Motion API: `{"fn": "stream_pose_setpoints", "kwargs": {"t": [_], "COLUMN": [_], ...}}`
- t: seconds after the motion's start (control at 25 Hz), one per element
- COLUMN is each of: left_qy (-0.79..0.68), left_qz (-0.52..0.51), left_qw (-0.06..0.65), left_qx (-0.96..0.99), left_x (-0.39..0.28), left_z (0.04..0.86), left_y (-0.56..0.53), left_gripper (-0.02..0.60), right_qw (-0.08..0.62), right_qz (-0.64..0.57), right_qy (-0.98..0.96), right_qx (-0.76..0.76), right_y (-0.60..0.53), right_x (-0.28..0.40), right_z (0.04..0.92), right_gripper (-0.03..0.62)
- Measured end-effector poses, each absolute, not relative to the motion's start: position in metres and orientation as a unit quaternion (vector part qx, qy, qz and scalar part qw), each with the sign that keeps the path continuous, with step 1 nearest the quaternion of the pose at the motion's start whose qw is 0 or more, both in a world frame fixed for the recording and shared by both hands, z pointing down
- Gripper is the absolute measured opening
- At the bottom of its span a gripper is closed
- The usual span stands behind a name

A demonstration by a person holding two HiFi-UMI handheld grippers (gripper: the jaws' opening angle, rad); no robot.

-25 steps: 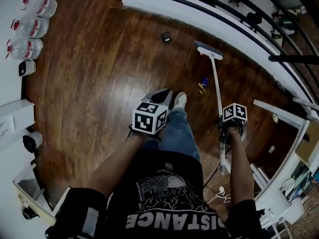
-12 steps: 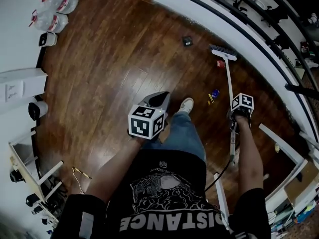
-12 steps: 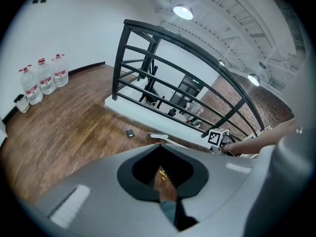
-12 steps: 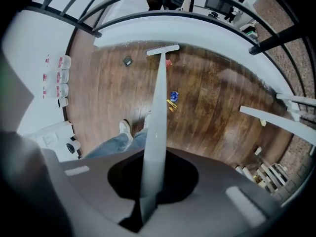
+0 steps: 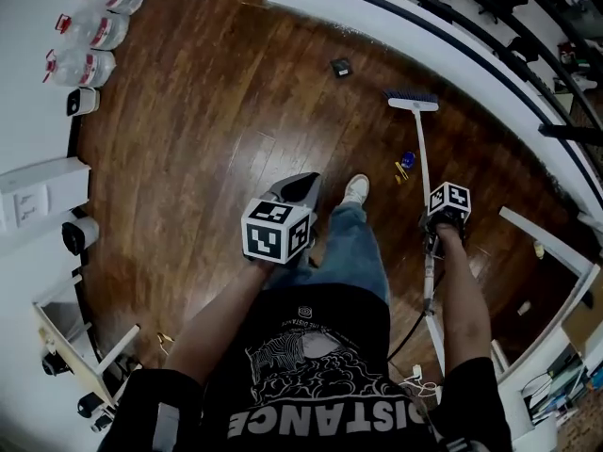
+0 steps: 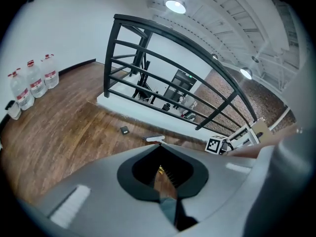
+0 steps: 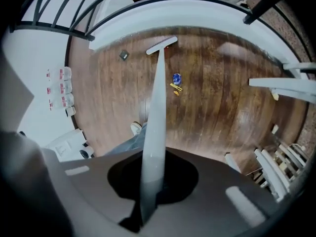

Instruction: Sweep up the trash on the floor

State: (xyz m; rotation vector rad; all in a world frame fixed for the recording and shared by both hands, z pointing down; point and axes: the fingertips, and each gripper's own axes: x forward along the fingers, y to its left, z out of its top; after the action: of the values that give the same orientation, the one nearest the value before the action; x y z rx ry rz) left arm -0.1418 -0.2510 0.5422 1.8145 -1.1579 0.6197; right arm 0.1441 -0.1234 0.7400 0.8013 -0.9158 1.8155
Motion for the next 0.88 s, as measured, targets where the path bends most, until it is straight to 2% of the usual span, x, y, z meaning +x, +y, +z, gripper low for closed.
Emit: {"fn": "stream_pose_setpoints", "kwargs": {"t": [0.64, 0.88], "left_qy": [-0.411, -0.403], "left_qz": [0.252, 0.248], "left_qw": [0.429, 0.429], "left_qx": [0.764, 0.77], "left_x": [-0.19, -0.203], "left_z": [0.551, 0.55], "left_y": [-0.186, -0.171], "left_gripper": [0.005, 0.005], "right_qw": [0.388, 0.384], "right_qz": [0.787, 0.792], "right_qy": [-0.325, -0.314], "right_qx": [0.352, 0.357], "right_y": [0.018, 0.059], "right_x": [0.08, 0.067], "right_z": [0.726, 0.718], "right_gripper": [0.0, 0.0]}}
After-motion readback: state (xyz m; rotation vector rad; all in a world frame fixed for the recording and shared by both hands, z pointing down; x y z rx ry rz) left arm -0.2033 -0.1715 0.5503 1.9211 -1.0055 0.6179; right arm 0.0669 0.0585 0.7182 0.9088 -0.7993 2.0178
